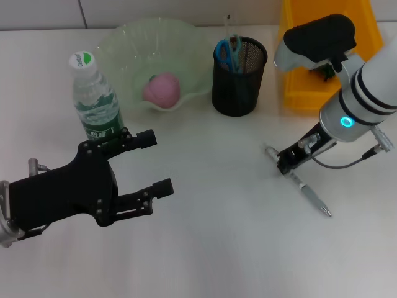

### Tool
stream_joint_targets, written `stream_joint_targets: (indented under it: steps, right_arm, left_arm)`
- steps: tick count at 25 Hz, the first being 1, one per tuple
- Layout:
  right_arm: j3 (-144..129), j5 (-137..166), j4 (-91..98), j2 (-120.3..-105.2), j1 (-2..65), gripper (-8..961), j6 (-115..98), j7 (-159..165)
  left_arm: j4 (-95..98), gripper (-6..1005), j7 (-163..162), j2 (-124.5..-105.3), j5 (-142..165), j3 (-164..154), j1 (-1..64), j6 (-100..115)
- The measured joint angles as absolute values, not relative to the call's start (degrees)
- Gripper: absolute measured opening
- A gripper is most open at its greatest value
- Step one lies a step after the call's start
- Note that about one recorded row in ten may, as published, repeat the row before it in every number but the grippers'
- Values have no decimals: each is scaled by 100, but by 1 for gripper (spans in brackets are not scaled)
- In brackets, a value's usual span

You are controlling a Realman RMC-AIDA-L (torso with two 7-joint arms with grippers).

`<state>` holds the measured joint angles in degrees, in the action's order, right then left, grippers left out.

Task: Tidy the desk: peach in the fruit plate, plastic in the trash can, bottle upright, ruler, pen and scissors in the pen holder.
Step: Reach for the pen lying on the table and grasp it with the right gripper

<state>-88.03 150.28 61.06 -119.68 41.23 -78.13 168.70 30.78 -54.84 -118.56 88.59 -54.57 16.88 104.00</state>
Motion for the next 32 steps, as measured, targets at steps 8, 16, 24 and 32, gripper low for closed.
stream_joint_targets:
  steps: [8,16,24,32]
  right_arm:
    - [-8197,13933,8502,-11935,2899,107,-7413,16230]
    - [-7706,13801,8881,-11915,2784,58,-7692,16222]
    - [-8788,14953,8669,-11944,3123,167,-8447,16923]
    - [-9028,14924,7935,-11963,3354,347,-8482,16929]
  left_arm:
    - [3083,808,-5484,-11857,8826,-5458,1663,10417]
    - [3096,808,-5484,-11857,8820,-5458,1661,10431]
    - [3106,808,-5493,-11856,8815,-5449,1690,10462]
    - [3106,809,-5506,-11856,8814,-5460,1689,10453]
